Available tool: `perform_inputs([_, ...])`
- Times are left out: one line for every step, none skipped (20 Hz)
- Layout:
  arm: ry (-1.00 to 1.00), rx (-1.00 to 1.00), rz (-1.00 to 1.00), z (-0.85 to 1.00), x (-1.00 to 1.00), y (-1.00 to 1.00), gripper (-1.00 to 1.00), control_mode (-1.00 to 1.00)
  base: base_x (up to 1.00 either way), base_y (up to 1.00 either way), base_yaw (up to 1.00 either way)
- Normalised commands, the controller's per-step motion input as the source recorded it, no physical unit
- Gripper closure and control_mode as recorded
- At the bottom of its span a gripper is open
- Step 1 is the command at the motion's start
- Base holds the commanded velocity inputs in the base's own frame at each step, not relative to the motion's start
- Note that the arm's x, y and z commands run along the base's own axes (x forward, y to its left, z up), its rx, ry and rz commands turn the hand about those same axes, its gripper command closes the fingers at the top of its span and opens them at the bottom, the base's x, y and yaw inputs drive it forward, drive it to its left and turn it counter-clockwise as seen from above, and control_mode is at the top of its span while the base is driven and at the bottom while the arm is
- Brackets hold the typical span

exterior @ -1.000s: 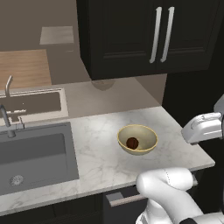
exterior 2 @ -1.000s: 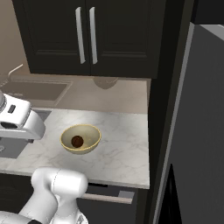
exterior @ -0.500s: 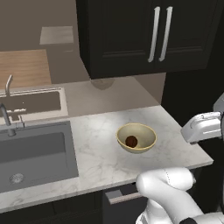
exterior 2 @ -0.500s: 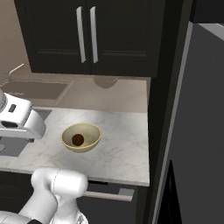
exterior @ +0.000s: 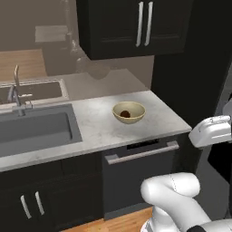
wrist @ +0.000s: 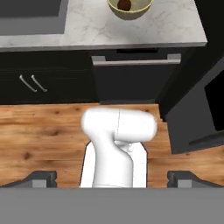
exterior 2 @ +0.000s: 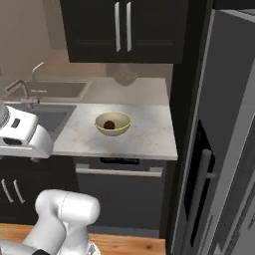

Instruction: Take the bell pepper, bell pepper, and orange from the freezer and place them in the bowl on the counter.

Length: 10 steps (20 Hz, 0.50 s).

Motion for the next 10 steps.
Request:
perform_inputs([0.0,0.0,0.0,0.0,0.0,0.0,-1.0,1.0,-1.0,0.22,-0.37])
perform_inputs([0.0,0.0,0.0,0.0,0.0,0.0,-1.0,1.0,-1.0,0.27,-0.5])
perform_inputs([0.0,0.0,0.0,0.0,0.0,0.0,-1.0,1.0,-0.89,0.32,-0.58])
perform_inputs([0.0,0.0,0.0,0.0,0.0,0.0,-1.0,1.0,-0.84,0.22,-0.7])
perform_inputs([0.0,0.0,0.0,0.0,0.0,0.0,-1.0,1.0,-0.82,0.26,-0.75])
perform_inputs([0.0,0.0,0.0,0.0,0.0,0.0,-1.0,1.0,-0.84,0.27,-0.77])
perform_inputs([0.0,0.0,0.0,0.0,0.0,0.0,-1.0,1.0,-0.91,0.06,-0.87])
perform_inputs([0.0,0.0,0.0,0.0,0.0,0.0,-1.0,1.0,-0.87,0.12,-0.89])
perform_inputs([0.0,0.0,0.0,0.0,0.0,0.0,-1.0,1.0,-0.83,0.13,-0.91])
perform_inputs([0.0,0.0,0.0,0.0,0.0,0.0,-1.0,1.0,-0.8,0.12,-0.92])
